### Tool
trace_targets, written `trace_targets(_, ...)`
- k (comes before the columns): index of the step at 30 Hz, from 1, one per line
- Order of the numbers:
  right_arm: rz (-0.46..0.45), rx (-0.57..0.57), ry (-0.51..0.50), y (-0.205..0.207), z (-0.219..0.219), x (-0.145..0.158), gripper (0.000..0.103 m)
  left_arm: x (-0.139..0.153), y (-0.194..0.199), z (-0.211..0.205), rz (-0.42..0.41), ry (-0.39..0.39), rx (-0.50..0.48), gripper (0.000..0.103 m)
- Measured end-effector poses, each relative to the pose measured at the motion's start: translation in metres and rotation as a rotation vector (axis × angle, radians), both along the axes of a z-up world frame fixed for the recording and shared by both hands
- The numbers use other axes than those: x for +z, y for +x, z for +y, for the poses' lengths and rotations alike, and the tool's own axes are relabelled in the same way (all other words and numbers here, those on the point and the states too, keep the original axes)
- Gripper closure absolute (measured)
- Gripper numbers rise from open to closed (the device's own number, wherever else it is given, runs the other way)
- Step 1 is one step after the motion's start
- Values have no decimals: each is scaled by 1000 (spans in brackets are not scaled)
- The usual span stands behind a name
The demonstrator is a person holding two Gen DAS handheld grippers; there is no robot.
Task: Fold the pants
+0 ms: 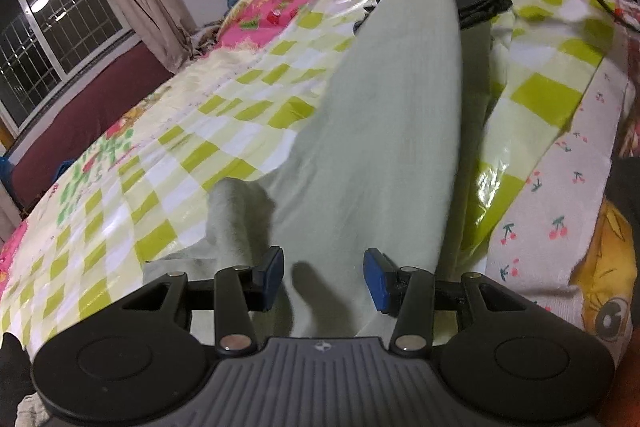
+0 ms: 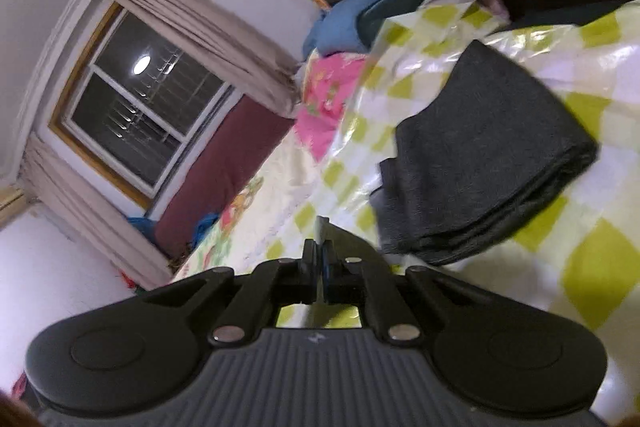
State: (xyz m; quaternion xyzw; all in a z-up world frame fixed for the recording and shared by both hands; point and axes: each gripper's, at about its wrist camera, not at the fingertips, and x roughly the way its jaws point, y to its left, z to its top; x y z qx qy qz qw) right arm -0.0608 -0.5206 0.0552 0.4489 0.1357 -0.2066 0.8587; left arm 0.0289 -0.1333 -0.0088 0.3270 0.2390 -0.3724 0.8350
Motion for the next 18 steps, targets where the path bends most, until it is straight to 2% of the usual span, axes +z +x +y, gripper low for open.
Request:
trace_targets(3,189,-10,38,6,-7,-39,100,-11,-4,-4,5,34,-12,44)
trace_targets(5,242,-35,69,4,-10,-60,98,-12,-8,-4,-3,38,-18,44)
trace_targets(6,261,-52,79,2,-12,-66,94,-11,-8,-4,1,39,-20,44)
trace_targets(9,267,-89,121,-9,-15,-73,94,-11,-6,-4,7,42,-23,44)
trace_targets(11,280,-109,109,-15,-15,-72,91,-11,-5,-5,6,41,-22,44)
trace_targets(13,280,-112,140,-19,-19,-71,78,-11,-5,-5,4,39,-21,44)
trace_targets(17,256,-116,179,-18,-21,-77,70,-11,-6,-5,3,39,-21,44)
trace_targets(18,260,-107,181,-13,-21,-78,64,-11,-6,-5,1,40,-22,44)
